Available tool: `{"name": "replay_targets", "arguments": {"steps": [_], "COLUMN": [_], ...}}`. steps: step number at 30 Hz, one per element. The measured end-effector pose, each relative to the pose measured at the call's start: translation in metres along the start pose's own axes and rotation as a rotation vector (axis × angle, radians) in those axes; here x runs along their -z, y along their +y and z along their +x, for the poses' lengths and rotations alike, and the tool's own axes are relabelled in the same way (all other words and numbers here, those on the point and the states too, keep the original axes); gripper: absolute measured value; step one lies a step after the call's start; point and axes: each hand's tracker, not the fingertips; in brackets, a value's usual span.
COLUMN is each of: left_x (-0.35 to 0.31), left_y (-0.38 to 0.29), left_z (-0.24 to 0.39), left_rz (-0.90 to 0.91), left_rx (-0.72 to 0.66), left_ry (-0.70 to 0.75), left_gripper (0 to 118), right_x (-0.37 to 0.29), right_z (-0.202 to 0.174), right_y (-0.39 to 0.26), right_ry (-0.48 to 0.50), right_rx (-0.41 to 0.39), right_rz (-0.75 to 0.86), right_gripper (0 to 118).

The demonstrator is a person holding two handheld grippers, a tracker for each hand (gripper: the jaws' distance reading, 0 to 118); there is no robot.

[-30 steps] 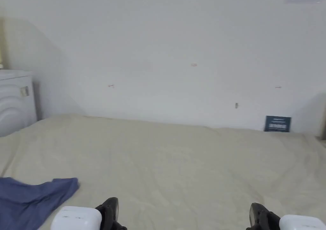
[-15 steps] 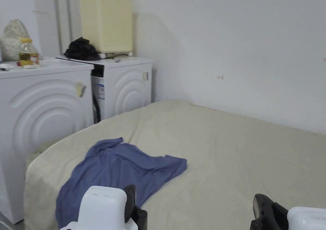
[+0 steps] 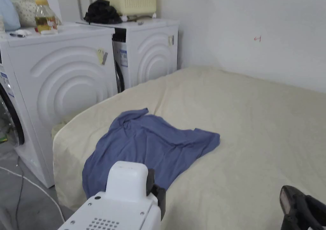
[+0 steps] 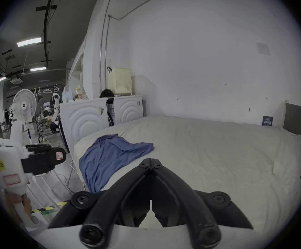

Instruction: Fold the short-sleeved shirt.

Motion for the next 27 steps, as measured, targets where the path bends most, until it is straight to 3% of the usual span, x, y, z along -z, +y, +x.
{"name": "replay_targets", "arguments": {"steps": [17,18,20,23,27], "left_x": [0.251,0.261,0.283,0.303,0.302], "left_y": [-0.006,-0.005,-0.002,-0.014,-0.012], "left_z": [-0.072,-0.073,-0.082,-0.091,-0.095], "left_rz": [-0.299,-0.303,-0.425,-0.507,-0.471], "left_rx": [-0.037,-0.041,-0.042,-0.103,-0.138], "left_ry": [0.008,0.017,0.019,-0.040,-0.048], "left_gripper": [0,4,31,38,51], "right_x": [0.114,0.117,0.122,0.127,0.131], "right_z": [-0.008,-0.007,-0.005,-0.003,0.001], "right_y": [-0.022,-0.022,-0.022,-0.020,-0.017], "right_ry": [0.027,0.029,0.031,0.031,0.025], "right_rx": [-0.032,-0.028,-0.021,-0.013,-0.004], "right_rz": [-0.182,-0.187,-0.196,-0.201,-0.202], "right_gripper": [0,0,0,0,0]}}
